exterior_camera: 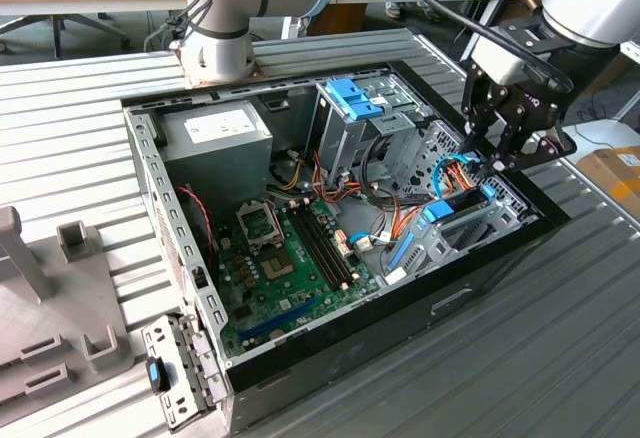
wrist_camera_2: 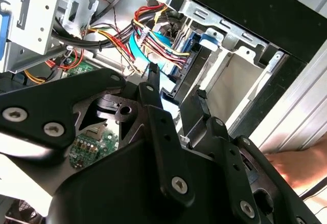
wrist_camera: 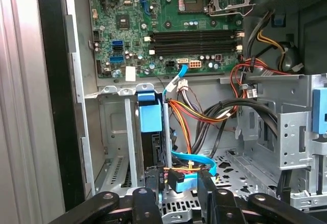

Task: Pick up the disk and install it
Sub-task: 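Insert the second disk wire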

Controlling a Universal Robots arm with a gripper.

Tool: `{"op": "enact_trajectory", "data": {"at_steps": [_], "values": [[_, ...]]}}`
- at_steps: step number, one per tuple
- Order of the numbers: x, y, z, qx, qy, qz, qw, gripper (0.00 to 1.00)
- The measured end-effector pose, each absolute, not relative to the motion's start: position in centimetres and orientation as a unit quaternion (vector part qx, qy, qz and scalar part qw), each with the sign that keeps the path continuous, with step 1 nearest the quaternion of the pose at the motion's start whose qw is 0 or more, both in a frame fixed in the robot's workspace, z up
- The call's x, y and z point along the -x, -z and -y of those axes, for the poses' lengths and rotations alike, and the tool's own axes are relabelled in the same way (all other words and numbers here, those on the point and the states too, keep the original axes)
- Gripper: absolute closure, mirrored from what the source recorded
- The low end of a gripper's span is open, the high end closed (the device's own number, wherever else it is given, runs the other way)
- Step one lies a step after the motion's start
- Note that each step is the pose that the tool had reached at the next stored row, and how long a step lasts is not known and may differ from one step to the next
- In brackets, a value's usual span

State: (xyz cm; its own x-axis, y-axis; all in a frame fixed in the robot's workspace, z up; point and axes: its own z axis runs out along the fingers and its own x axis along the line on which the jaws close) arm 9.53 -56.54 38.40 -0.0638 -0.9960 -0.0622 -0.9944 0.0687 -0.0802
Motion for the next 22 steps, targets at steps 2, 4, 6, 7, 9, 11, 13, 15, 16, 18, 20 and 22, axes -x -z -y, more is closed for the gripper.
{"op": "enact_trajectory", "data": {"at_steps": [2, 4, 6, 7, 9, 11, 13, 15, 16, 18, 20, 22], "values": [[-9.69, -38.39, 56.43, 0.682, 0.009, -0.729, 0.05, 0.56], [-9.88, -38.36, 56.28, 0.682, 0.01, -0.729, 0.048, 0.56], [-9.89, -38.04, 56.25, 0.683, 0.012, -0.729, 0.047, 0.56], [-9.9, -37.93, 56.24, 0.683, 0.013, -0.729, 0.045, 0.56], [-9.94, -37.84, 56.22, 0.683, 0.016, -0.729, 0.043, 0.56], [-9.97, -37.73, 56.06, 0.683, 0.018, -0.729, 0.041, 0.56], [-9.98, -37.72, 55.93, 0.683, 0.019, -0.729, 0.04, 0.56], [-9.97, -37.72, 55.94, 0.683, 0.019, -0.729, 0.04, 0.56], [-9.97, -37.72, 55.93, 0.683, 0.019, -0.729, 0.04, 0.56], [-9.97, -37.72, 55.93, 0.683, 0.019, -0.729, 0.04, 0.56], [-9.97, -37.72, 55.93, 0.683, 0.019, -0.729, 0.04, 0.56], [-9.97, -37.72, 55.93, 0.683, 0.019, -0.729, 0.04, 0.56]]}}
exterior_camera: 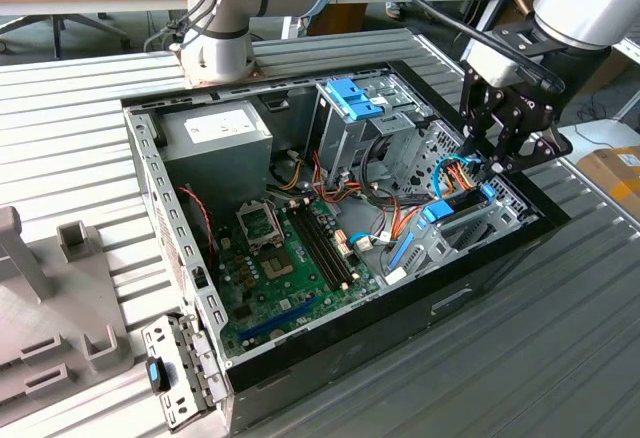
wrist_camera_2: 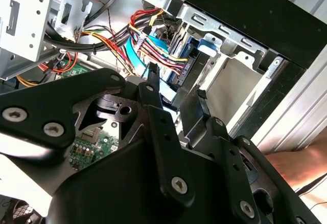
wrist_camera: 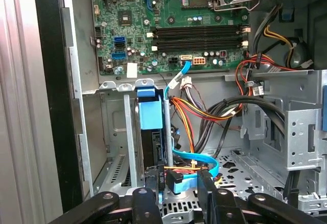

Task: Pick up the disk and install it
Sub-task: 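Insert the second disk wire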

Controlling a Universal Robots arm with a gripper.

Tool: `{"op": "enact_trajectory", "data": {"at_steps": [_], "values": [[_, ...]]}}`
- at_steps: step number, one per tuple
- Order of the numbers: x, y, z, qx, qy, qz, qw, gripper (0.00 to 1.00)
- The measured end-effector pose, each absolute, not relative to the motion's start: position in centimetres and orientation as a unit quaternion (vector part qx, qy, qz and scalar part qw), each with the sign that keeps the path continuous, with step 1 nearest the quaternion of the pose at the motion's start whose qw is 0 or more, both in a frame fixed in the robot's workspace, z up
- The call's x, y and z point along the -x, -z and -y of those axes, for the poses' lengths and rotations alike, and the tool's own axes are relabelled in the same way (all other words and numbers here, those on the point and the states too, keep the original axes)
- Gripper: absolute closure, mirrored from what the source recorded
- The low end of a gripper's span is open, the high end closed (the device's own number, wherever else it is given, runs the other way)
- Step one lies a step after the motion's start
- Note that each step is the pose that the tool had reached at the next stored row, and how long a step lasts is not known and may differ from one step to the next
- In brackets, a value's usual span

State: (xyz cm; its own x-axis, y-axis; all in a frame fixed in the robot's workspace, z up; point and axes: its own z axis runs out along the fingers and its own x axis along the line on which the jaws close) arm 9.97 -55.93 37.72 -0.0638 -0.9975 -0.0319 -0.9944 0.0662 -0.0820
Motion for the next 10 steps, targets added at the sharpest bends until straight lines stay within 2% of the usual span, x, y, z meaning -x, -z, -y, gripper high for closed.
{"op": "enact_trajectory", "data": {"at_steps": [1, 2, 5, 6, 7, 8, 10], "values": [[-9.97, -37.72, 55.93, 0.683, 0.019, -0.729, 0.04, 0.58], [-9.97, -37.72, 55.93, 0.683, 0.019, -0.729, 0.04, 0.65], [-9.97, -37.72, 55.93, 0.683, 0.019, -0.729, 0.04, 0.67], [-9.97, -37.72, 55.93, 0.683, 0.019, -0.729, 0.04, 0.73], [-9.97, -37.72, 55.93, 0.683, 0.019, -0.729, 0.04, 0.73], [-9.97, -37.72, 55.93, 0.683, 0.019, -0.729, 0.04, 0.78], [-9.97, -37.72, 55.93, 0.683, 0.019, -0.729, 0.04, 0.78]]}}
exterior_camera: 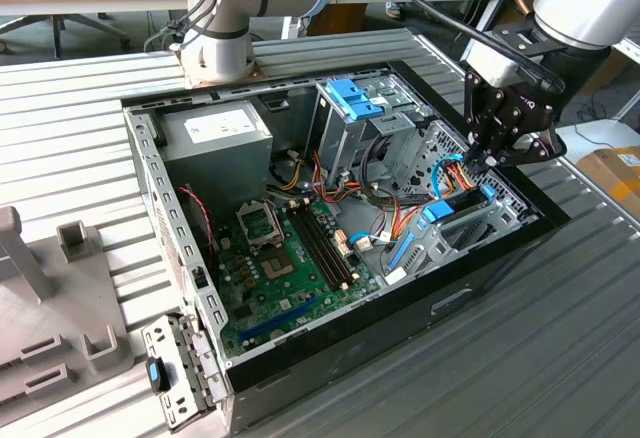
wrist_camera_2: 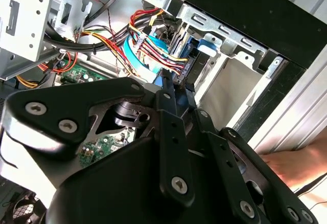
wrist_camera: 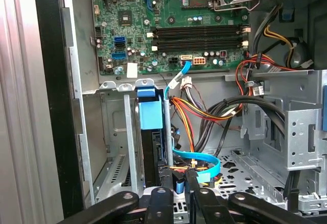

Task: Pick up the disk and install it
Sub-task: 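Insert the second disk wire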

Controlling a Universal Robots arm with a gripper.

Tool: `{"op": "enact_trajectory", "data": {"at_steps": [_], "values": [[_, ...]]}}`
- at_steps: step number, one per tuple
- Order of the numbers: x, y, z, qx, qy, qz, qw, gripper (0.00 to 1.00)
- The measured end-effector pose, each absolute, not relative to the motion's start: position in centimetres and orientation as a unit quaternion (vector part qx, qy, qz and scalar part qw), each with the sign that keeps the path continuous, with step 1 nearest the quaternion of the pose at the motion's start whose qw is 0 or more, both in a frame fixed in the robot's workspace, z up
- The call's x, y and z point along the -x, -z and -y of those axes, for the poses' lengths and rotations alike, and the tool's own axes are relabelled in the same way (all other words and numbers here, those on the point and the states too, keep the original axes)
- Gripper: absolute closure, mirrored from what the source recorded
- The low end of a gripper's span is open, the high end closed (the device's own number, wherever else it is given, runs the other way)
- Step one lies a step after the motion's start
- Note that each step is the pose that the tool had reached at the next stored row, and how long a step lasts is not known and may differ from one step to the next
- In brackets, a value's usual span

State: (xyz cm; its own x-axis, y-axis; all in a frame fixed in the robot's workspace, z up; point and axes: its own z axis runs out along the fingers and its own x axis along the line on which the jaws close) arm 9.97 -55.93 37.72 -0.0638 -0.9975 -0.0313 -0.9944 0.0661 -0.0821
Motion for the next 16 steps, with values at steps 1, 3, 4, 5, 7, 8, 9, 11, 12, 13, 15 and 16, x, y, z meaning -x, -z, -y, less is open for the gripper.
{"op": "enact_trajectory", "data": {"at_steps": [1, 3, 4, 5, 7, 8, 9, 11, 12, 13, 15, 16], "values": [[-9.97, -37.72, 55.93, 0.683, 0.019, -0.729, 0.039, 0.78], [-9.97, -37.72, 55.93, 0.683, 0.019, -0.729, 0.039, 0.79], [-9.97, -37.72, 55.93, 0.683, 0.019, -0.729, 0.039, 0.79], [-9.97, -37.72, 55.93, 0.683, 0.019, -0.729, 0.039, 0.79], [-9.97, -37.72, 55.93, 0.683, 0.019, -0.729, 0.039, 0.79], [-9.97, -37.72, 55.93, 0.683, 0.019, -0.729, 0.039, 0.79], [-9.97, -37.72, 55.93, 0.683, 0.019, -0.729, 0.039, 0.79], [-9.97, -37.72, 55.93, 0.683, 0.019, -0.729, 0.039, 0.79], [-9.97, -37.72, 55.93, 0.683, 0.02, -0.729, 0.039, 0.79], [-9.97, -37.72, 55.93, 0.683, 0.02, -0.729, 0.039, 0.79], [-9.97, -37.72, 55.93, 0.683, 0.02, -0.729, 0.039, 0.79], [-9.97, -37.72, 55.93, 0.683, 0.02, -0.729, 0.039, 0.77]]}}
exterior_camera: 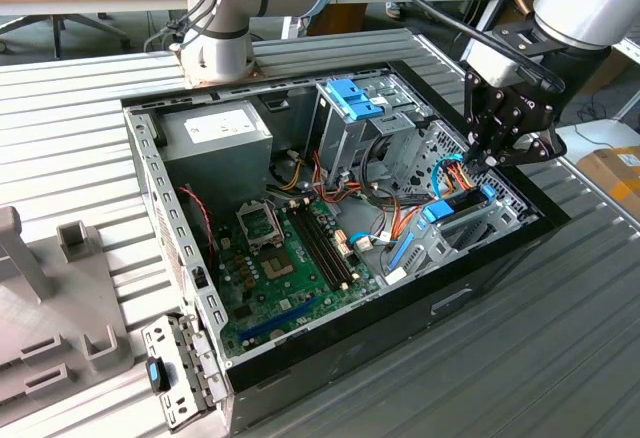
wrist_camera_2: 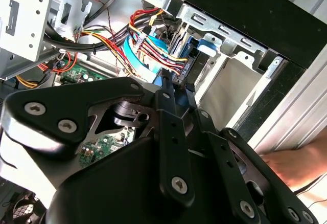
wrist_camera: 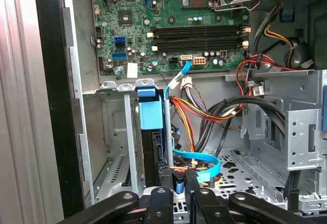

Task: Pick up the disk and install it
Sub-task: 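Insert the second disk wire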

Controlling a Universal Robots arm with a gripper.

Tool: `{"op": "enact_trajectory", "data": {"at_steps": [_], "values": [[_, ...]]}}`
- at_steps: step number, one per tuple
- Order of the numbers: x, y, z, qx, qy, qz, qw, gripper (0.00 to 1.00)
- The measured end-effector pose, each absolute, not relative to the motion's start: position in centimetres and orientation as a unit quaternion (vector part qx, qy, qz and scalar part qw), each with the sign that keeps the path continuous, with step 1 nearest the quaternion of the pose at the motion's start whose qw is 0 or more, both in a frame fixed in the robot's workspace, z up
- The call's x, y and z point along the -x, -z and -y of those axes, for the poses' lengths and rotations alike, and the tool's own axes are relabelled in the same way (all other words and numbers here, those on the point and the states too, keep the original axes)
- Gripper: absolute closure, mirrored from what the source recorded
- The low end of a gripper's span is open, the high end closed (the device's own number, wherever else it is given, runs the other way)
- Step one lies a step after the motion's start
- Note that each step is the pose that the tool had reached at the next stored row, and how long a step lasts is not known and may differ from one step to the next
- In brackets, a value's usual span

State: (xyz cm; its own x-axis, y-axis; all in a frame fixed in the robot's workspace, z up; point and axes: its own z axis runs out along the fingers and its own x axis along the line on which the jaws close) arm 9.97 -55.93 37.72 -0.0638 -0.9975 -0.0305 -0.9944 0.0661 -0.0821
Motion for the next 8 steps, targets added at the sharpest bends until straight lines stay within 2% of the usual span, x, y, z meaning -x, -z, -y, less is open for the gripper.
{"op": "enact_trajectory", "data": {"at_steps": [1, 2, 8], "values": [[-9.97, -37.72, 55.93, 0.683, 0.02, -0.729, 0.039, 0.77], [-9.97, -37.72, 55.93, 0.683, 0.02, -0.729, 0.039, 0.71], [-9.97, -38.17, 55.86, 0.683, 0.021, -0.729, 0.038, 0.71]]}}
